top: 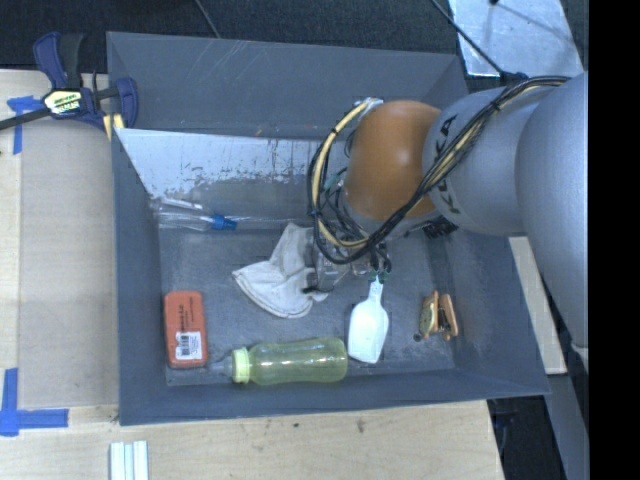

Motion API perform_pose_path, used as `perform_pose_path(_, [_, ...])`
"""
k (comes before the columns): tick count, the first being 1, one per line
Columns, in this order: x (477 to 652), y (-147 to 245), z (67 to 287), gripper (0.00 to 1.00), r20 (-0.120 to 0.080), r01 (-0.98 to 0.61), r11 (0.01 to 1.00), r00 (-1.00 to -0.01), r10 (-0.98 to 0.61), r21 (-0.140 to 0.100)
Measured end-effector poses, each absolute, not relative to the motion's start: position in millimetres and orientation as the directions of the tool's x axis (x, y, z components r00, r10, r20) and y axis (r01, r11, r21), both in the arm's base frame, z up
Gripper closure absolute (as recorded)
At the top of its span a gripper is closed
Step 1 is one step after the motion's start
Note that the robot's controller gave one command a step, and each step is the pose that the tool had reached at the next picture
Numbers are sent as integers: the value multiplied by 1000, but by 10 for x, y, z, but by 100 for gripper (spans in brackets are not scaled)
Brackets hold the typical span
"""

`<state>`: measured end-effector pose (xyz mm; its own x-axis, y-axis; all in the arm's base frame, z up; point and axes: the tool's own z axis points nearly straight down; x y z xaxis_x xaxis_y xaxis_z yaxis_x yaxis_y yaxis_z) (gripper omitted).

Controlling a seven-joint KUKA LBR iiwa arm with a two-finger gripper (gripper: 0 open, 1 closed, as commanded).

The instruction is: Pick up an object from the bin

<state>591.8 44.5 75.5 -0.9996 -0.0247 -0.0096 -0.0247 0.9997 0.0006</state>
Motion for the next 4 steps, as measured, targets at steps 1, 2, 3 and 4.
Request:
perform_pose_path(1, [5918, 445, 755, 100, -10, -25, 1000, -1000, -25, 1])
perform_pose_path(2, [5909, 715, 1830, 100, -3, -38, 999, -999, -38, 1])
perform_pose_path(3, [5909, 714, 1830, 0, -3, -38, 999, -999, -38, 0])
perform_pose_path(4, [5909, 714, 1830, 0, -3, -38, 999, -999, -38, 0])
